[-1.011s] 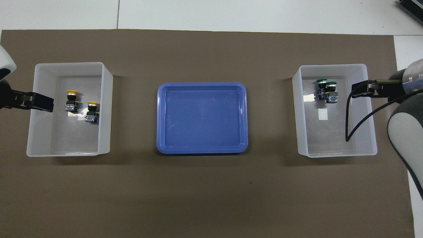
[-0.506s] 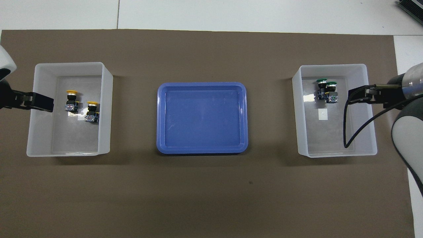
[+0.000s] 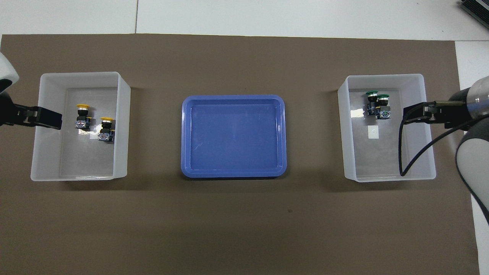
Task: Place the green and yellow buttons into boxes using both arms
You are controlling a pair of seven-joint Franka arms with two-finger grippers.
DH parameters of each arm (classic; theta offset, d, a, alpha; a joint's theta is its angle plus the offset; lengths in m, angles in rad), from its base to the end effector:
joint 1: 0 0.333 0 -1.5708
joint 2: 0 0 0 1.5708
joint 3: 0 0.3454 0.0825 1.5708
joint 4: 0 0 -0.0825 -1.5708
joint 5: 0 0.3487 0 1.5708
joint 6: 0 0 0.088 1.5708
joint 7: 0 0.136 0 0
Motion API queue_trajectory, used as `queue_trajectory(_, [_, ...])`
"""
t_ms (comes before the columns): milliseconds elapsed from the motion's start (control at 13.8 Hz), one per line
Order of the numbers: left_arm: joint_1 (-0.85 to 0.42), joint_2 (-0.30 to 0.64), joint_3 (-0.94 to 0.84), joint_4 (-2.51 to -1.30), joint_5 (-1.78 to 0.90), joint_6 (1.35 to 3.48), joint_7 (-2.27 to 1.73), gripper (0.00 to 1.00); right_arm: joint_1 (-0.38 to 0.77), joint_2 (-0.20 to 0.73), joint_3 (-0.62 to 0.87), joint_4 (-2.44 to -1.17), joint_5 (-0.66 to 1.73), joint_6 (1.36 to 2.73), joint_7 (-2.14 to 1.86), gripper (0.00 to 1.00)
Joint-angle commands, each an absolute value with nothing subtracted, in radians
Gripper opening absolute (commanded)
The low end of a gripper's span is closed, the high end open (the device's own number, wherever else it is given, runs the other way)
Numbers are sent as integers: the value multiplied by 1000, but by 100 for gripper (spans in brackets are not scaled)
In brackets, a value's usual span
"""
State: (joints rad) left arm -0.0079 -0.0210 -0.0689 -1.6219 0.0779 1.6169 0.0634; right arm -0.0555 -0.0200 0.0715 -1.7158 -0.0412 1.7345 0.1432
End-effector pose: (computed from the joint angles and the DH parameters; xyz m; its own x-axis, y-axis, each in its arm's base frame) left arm 0.5157 -0.0298 0.6178 0.9897 -0.1431 0.0108 -0.1418 -0.9867 -0.0801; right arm 0.5251 0.0038 0.5859 0.9918 -0.1200 0.0441 -0.1217 -0.9919 0.0364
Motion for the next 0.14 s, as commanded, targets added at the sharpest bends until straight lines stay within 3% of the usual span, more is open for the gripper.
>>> queue_trajectory(0, [-9,-43,-67,-1649,92,1629,60,100,-64,-34,74,-1727,-17,1732,109,100])
queue_trajectory(72, [-9,-43,-67,-1649,92,1629,57,100,-64,-35,74,-1727,-17,1732,109,100])
